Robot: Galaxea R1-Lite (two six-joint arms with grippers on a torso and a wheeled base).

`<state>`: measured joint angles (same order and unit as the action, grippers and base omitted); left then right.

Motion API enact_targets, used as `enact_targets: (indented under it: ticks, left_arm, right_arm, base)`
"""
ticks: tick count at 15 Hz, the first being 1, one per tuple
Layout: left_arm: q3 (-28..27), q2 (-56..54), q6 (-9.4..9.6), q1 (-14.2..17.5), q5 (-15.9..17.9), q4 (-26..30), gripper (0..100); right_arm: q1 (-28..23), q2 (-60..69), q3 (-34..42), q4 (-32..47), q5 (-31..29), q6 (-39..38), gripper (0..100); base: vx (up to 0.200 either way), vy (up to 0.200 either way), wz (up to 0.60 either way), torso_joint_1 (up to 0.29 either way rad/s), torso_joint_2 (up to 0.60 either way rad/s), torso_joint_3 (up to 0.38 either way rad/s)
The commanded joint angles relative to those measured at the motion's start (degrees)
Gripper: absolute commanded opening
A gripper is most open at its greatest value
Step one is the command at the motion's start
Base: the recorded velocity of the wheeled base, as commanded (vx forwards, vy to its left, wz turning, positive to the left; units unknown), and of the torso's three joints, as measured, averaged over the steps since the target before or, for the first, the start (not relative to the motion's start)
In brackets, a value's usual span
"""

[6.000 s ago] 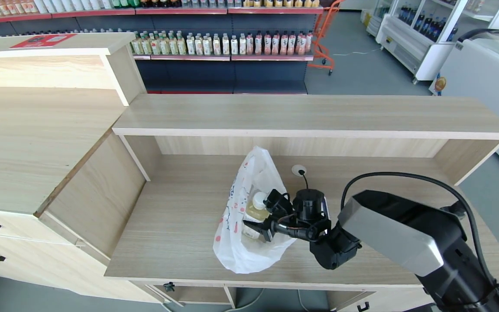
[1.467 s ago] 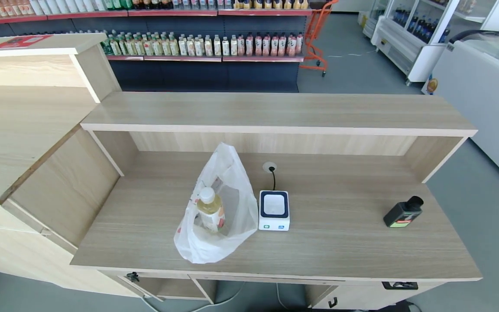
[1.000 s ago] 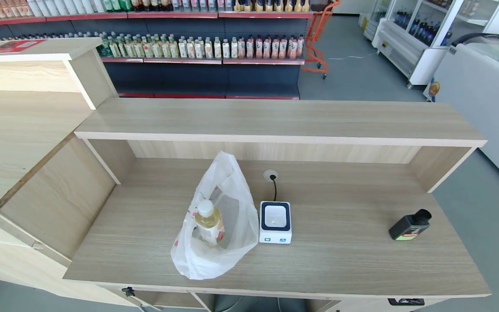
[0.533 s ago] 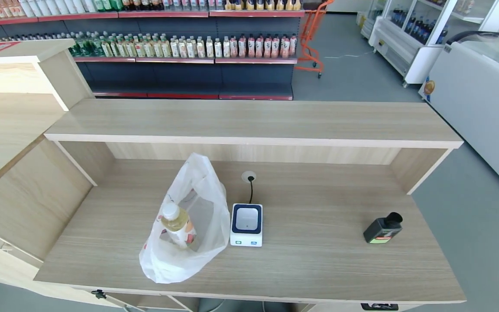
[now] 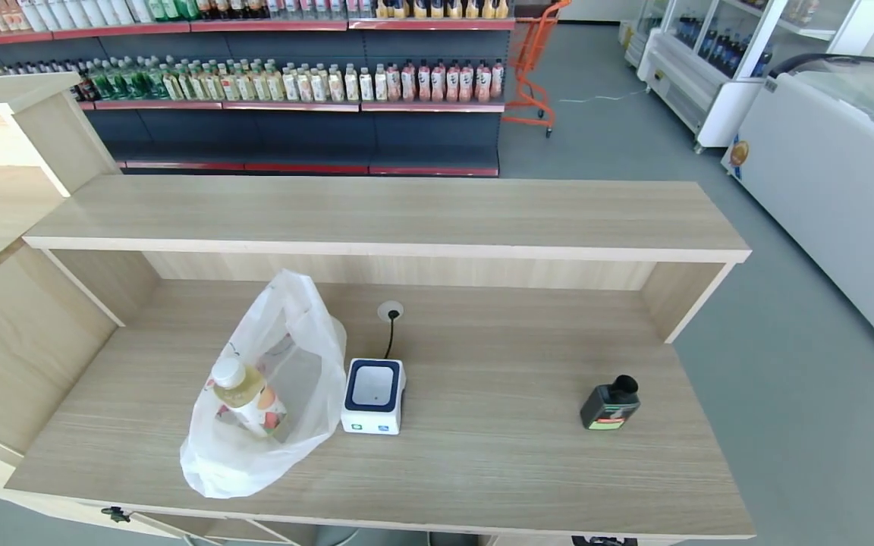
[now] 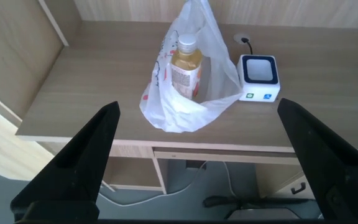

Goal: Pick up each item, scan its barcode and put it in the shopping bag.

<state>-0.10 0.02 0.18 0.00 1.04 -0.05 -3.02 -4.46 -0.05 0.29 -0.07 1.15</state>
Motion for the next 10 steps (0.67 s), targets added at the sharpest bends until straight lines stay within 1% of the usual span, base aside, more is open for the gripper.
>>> enact_targets:
  ticks: [1, 2, 3, 4, 5, 6, 7, 8, 9, 10]
  left_arm:
    - [0.01, -0.02, -0.18, 0.0, 0.02, -0.04, 100]
    - [0.01, -0.02, -0.27, 0.0, 0.02, -0.04, 100]
    - [0.01, -0.02, -0.27, 0.0, 0.02, -0.04, 100]
    - [0.01, -0.02, -0.27, 0.0, 0.02, -0.04, 100]
    - [0.01, -0.02, -0.27, 0.0, 0.02, -0.04, 100]
    - [0.01, -0.02, -0.27, 0.0, 0.02, -0.04, 100]
    - [0.01, -0.02, -0.27, 0.0, 0.02, -0.04, 100]
    - [0.01, -0.02, -0.27, 0.0, 0.02, -0.04, 100]
    - [0.01, -0.02, -0.27, 0.0, 0.02, -0.04, 100]
    - [0.01, -0.02, -0.27, 0.0, 0.02, -0.04, 100]
  right_arm:
    - [0.12, -0.11, -0.74, -0.38, 0.6, 0.44, 100]
    - [1.09, -6.0, -8.83, 1.2, 2.18, 0.26, 100]
    - [1.53, -18.74, -19.29, 3.49, 3.06, 0.26, 100]
    - [1.62, -29.02, -27.72, 4.81, 2.8, 0.44, 100]
    - [1.27, -37.02, -32.03, 7.0, 2.27, 0.52, 100]
    - [-1.2, -51.0, -38.45, 10.34, 0.16, 1.14, 100]
    - [-1.72, -58.64, -40.38, 10.17, -0.72, 2.28, 100]
    - [-1.28, -69.81, -42.67, 6.21, -4.76, 6.76, 100]
    - [0.21, -75.78, -42.31, 2.61, -8.1, 10.54, 100]
    - [0.39, -80.26, -41.7, 1.03, -9.86, 13.09, 100]
  base:
    - [0.0, 0.0, 0.0, 0.0, 0.0, 0.0]
    - [0.0, 0.0, 0.0, 0.0, 0.0, 0.0]
    - [0.0, 0.0, 0.0, 0.0, 0.0, 0.0]
    - [0.0, 0.0, 0.0, 0.0, 0.0, 0.0]
    - [0.0, 0.0, 0.0, 0.0, 0.0, 0.0]
    - [0.0, 0.0, 0.0, 0.0, 0.0, 0.0]
    - [0.0, 0.0, 0.0, 0.0, 0.0, 0.0]
    - [0.0, 0.0, 0.0, 0.0, 0.0, 0.0]
    - [0.0, 0.0, 0.0, 0.0, 0.0, 0.0]
    - [0.0, 0.0, 0.0, 0.0, 0.0, 0.0]
